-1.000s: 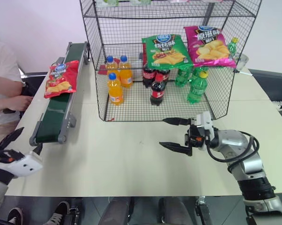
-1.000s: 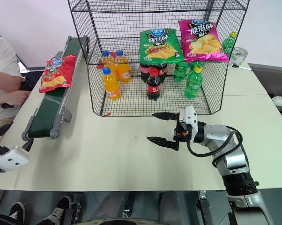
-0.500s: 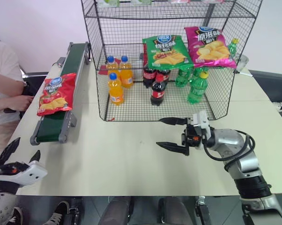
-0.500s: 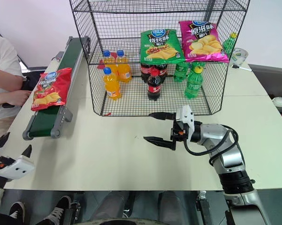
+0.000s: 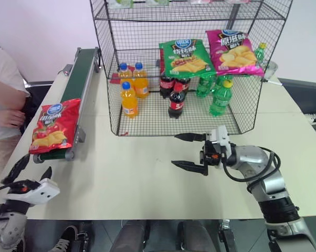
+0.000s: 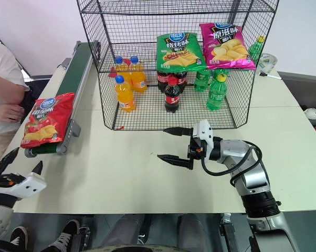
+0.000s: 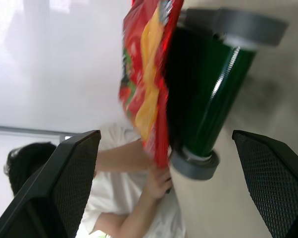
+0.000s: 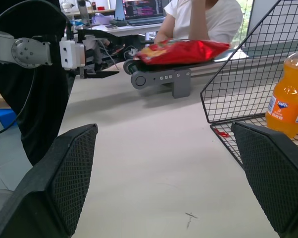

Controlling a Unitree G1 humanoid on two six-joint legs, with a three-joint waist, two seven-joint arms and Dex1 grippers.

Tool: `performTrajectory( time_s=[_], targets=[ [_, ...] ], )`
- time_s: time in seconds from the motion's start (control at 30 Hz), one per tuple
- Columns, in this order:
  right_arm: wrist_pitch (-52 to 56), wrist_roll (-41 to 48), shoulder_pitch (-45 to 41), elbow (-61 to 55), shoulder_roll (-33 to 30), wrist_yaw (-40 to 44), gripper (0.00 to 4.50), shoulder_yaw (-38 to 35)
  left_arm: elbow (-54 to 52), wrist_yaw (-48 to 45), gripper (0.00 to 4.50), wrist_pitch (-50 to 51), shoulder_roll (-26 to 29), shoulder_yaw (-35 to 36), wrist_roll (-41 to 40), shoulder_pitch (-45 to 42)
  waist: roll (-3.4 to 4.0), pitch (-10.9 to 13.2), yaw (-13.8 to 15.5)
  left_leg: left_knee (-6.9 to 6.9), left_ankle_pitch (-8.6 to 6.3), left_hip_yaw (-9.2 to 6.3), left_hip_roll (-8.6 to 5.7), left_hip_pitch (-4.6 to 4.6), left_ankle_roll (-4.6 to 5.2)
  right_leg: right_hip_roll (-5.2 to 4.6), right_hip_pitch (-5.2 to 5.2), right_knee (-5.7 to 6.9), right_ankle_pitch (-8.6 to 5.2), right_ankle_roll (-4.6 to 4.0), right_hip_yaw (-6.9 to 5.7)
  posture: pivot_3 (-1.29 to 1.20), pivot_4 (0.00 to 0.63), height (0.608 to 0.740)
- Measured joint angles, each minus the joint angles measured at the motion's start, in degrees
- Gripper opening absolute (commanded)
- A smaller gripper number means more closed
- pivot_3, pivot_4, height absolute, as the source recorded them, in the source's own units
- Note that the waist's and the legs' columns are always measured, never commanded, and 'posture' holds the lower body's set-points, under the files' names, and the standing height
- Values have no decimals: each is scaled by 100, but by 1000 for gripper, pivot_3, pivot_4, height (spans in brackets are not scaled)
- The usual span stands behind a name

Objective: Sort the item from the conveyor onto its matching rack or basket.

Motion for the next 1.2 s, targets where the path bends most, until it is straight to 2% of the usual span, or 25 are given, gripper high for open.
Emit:
performTrajectory(
  time_s=[0.37,0.47,0.67,0.7,0.97,1.2],
  targets=[
    [-110,-126,-55,88,19,-9,4500,-1,322,157,4464,117,54,-215,-6,-353,-3,-2,7,1,4,-1,-1,1,-6,0,-1,8,0,0,-1,0,150,740],
    [-116,-167,-56,91,20,-14,4500,-2,333,157,3594,89,113,-223,-55,-420,-3,-2,5,1,5,-1,-1,1,-7,0,-2,8,0,0,-1,0,150,740],
    [-165,-174,-54,94,20,-48,4500,-9,330,173,461,57,135,-222,-144,-341,-3,-2,-5,0,5,-1,0,1,-7,0,-2,9,0,0,0,0,150,740],
    [-183,-178,-54,95,20,-52,4500,-9,330,186,65,66,135,-221,-144,-316,-3,-2,-1,0,5,-1,0,1,-7,0,-1,9,0,0,0,0,150,740],
    [-240,-210,-54,121,24,-86,4500,-9,41,291,65,62,134,-189,-191,-89,-3,-2,4,1,5,-1,-1,1,-7,-1,0,9,0,0,0,0,150,740],
    [-301,-210,16,168,-53,-101,4500,-72,-1420,69,65,242,-4,311,-398,311,-4,-3,12,2,5,-2,0,1,-7,-1,1,8,0,-1,0,0,150,740]
  ],
)
